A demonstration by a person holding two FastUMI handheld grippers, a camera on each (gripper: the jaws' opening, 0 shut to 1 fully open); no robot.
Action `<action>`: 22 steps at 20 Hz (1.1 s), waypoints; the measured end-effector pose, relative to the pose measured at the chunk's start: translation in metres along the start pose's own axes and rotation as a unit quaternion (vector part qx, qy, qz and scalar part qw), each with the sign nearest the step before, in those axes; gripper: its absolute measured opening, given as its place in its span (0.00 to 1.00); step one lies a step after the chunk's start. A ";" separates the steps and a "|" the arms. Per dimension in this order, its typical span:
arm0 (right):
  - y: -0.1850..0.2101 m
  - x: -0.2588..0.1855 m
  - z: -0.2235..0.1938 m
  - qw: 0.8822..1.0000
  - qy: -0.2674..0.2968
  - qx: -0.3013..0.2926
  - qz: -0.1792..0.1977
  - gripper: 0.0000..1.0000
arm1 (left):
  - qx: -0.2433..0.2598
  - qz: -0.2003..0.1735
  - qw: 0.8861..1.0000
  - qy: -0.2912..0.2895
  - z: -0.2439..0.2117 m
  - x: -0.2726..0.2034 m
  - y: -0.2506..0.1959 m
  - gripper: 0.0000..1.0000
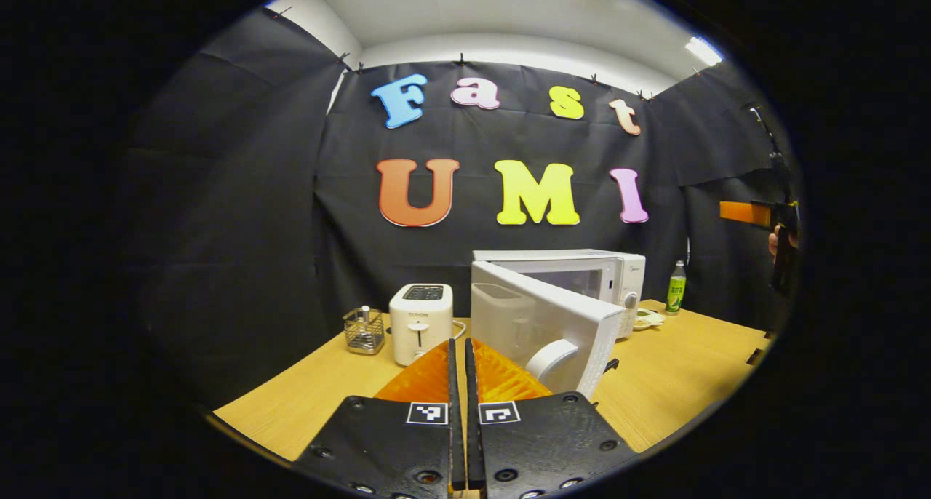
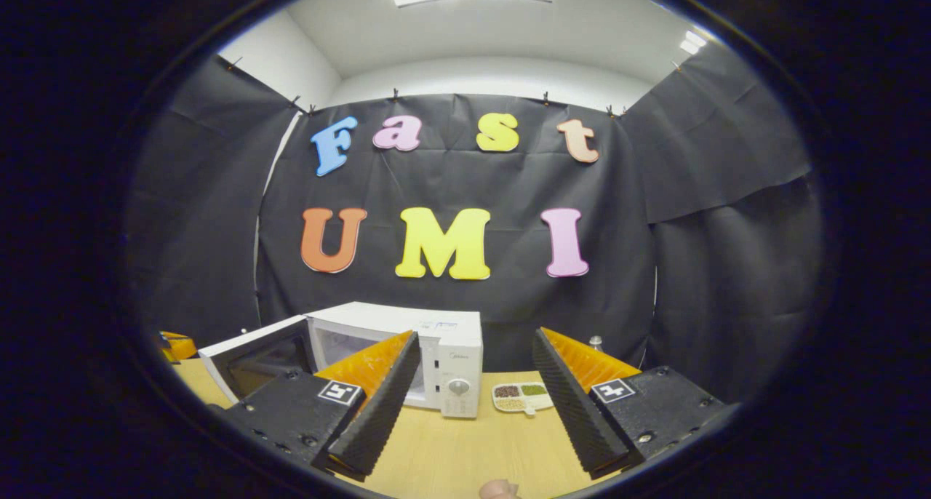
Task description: Open the microwave oven with the left hand, put the food in, and close the microwave oven.
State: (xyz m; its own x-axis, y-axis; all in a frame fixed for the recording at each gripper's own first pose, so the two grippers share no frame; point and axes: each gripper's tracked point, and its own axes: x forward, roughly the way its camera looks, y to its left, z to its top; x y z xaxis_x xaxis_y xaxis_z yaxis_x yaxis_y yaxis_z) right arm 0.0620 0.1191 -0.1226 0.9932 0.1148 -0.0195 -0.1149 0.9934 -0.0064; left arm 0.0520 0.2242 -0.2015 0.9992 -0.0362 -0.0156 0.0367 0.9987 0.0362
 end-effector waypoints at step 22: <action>-0.030 -0.070 0.027 0.997 -0.002 0.031 0.066 0.90 | -0.004 -0.221 0.974 0.039 -0.047 0.085 -0.127 0.00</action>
State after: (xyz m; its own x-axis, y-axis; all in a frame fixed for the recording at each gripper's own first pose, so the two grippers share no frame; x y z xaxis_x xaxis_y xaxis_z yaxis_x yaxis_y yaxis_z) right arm -0.0032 0.0817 -0.0942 0.9697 0.2439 -0.0127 -0.2428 0.9683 0.0585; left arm 0.1315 0.0956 -0.2546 0.8817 -0.4600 -0.1049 0.4626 0.8865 0.0012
